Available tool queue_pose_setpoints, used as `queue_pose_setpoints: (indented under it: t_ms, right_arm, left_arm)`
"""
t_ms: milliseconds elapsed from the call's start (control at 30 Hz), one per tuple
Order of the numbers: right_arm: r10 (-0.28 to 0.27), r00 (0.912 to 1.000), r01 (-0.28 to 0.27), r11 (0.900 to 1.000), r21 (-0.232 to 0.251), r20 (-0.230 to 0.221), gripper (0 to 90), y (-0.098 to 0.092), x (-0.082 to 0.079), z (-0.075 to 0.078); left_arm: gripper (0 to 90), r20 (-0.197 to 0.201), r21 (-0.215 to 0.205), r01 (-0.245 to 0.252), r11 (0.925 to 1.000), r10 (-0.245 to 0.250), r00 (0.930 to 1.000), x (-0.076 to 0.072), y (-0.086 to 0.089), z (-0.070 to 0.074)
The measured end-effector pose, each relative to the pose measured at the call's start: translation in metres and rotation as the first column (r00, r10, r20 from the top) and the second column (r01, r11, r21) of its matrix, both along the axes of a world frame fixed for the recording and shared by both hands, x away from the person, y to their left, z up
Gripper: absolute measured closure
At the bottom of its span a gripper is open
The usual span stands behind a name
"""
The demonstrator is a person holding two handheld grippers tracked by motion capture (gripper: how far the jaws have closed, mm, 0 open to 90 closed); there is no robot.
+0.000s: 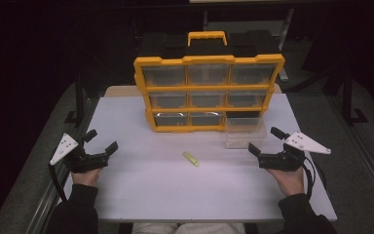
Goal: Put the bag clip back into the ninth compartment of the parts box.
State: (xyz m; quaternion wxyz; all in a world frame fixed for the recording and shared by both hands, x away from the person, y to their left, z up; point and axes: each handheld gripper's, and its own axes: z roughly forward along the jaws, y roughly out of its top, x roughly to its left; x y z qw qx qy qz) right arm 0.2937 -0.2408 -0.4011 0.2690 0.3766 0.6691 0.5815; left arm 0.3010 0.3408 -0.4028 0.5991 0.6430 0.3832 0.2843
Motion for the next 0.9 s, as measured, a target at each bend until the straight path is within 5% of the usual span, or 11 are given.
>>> queue_pose_setpoints:
  t_ms: [233,900]
  right_arm:
    - [0.027,0.9984,-0.028,0.999,-0.031,-0.05,0.0,0.007,0.005,0.003]
    - [0.105,0.9926,-0.108,0.993,-0.052,-0.062,0.0,0.026,0.002,0.017]
  left_arm:
    - [0.0,-0.01,0.014,0.013,0.9998,-0.013,0.9999,0.001,-0.004,-0.002]
    - [0.0,-0.013,0.018,0.013,0.9997,-0.012,0.9998,0.0,-0.005,-0.002]
